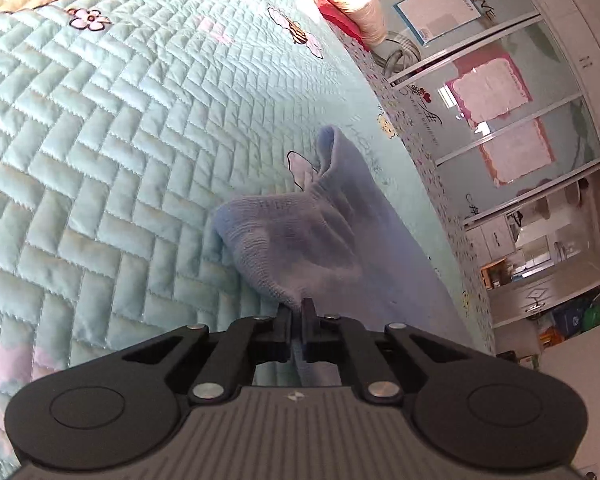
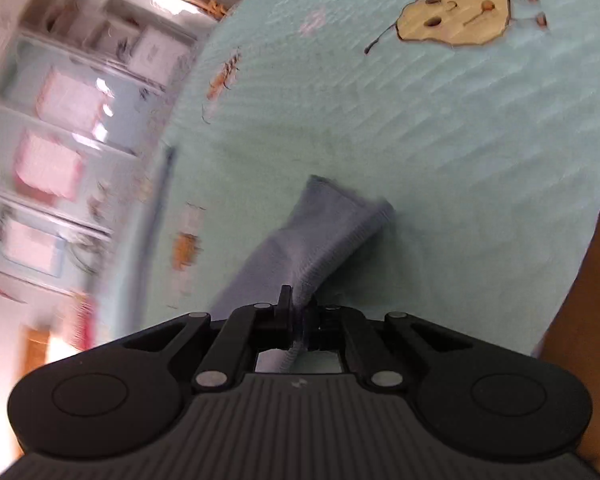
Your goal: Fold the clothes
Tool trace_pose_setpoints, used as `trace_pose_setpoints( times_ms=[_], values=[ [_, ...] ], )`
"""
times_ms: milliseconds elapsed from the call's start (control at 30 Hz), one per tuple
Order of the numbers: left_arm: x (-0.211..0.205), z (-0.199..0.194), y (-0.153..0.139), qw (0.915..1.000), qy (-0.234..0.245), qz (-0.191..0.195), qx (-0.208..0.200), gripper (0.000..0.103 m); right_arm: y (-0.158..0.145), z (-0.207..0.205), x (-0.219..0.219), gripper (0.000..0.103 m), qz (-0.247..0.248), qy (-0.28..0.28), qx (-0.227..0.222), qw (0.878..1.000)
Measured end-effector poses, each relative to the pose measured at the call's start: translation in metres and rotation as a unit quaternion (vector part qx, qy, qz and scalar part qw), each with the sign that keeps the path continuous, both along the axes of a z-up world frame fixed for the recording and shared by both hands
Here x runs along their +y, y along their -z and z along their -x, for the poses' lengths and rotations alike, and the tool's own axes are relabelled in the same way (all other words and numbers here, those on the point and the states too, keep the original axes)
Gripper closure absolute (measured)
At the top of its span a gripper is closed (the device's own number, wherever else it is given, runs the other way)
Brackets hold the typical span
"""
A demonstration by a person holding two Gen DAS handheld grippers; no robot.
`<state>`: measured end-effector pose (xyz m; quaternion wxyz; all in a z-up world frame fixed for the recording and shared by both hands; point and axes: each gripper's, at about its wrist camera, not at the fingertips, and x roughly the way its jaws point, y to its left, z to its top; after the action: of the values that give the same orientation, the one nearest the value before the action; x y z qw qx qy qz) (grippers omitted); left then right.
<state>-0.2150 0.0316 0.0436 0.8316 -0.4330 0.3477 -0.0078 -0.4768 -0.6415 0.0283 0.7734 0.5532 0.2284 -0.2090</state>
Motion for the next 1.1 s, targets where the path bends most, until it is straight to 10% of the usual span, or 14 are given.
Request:
trace_pose_setpoints(
  times_ms=[200,400,567,667,800,967,1100],
  values=[
    [0.003,-0.003,0.017,0.9994,0.011,-0.021,0.025,0.098,0.021,-0.004,-0.007,0.102,0.034,-0.036,0.047,0.998],
    [0.017,0.019,0.007,0.9993,0.011,-0.029,0.018,0.086,0.017,0.043,-0.014,0.097,-0.003,0.048,0.024,0.999],
    [-0.004,0.04,-0.044,0.9938,0.025,-0.099,-0.044,0.08,-0.039,0.026,0.016,0.091,0.159,0.051,0.058,0.984],
    [-0.044,0.017,-0.067,0.9834,0.109,-0.117,-0.085,0.059,-0.058,-0.039,0.062,0.091,0.208,-0.072,0.013,0.975],
    [-0.076,-0.035,-0.066,0.9725,0.153,-0.153,-0.087,0.059,-0.057,-0.154,0.137,0.091,0.162,-0.277,-0.071,0.944],
    [-0.057,-0.082,-0.031,0.9713,0.14,-0.183,-0.059,0.059,-0.042,-0.287,0.242,0.09,0.074,-0.419,-0.114,0.898],
    [-0.035,-0.087,0.002,0.972,0.144,-0.182,-0.038,0.065,-0.018,-0.357,0.284,0.09,0.068,-0.453,-0.104,0.883]
  ],
)
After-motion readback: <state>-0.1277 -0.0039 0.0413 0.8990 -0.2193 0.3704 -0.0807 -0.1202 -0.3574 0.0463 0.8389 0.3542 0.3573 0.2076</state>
